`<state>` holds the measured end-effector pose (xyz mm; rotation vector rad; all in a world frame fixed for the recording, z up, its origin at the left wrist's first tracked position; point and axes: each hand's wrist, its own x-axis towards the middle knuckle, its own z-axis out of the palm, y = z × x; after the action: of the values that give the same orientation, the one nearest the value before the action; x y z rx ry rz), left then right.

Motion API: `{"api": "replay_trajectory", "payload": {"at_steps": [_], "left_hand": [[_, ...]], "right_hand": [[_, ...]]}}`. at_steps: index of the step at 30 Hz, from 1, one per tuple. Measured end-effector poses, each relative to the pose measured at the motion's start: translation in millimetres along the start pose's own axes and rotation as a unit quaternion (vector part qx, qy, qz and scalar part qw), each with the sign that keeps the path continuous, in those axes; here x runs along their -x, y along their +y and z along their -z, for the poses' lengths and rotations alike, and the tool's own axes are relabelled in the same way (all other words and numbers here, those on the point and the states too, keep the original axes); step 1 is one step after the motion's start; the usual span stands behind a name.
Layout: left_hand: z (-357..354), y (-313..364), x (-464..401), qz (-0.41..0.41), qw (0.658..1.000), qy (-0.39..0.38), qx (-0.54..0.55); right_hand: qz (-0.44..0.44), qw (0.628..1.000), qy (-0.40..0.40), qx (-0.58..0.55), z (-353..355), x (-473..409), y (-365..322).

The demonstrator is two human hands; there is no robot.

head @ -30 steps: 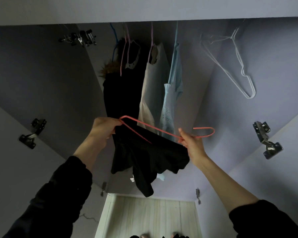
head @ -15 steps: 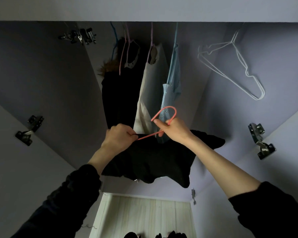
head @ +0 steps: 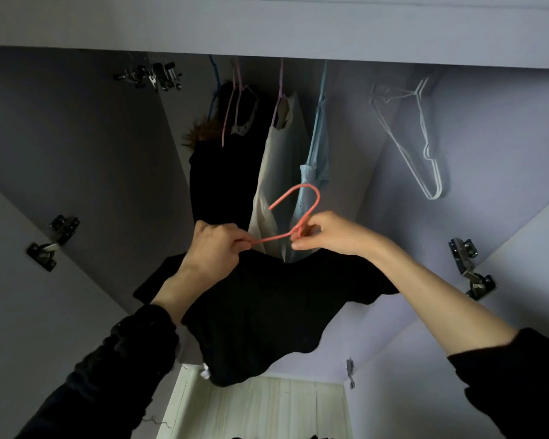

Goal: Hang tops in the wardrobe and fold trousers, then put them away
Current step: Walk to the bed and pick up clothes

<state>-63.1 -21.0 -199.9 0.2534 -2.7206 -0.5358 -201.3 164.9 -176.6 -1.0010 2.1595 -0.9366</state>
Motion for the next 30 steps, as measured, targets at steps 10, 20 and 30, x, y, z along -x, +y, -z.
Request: {"api": "replay_trajectory", "payload": {"at_steps": [10, 20, 30], "left_hand": [[20, -20, -1, 0.051, 0.998, 0.012, 0.018], [15, -13, -5, 0.069, 0.996, 0.008, 0.047], [-19, 3, 1, -0.027, 0.998, -0.05, -0.036]], "right_hand": [[-0.025, 0.989, 0.095, 0.113, 9, 8, 52], [0.044, 0.995, 0.078, 0.045, 5, 3, 9], [-0.1, 0.983, -0.098, -0.116, 6, 20, 5]]}}
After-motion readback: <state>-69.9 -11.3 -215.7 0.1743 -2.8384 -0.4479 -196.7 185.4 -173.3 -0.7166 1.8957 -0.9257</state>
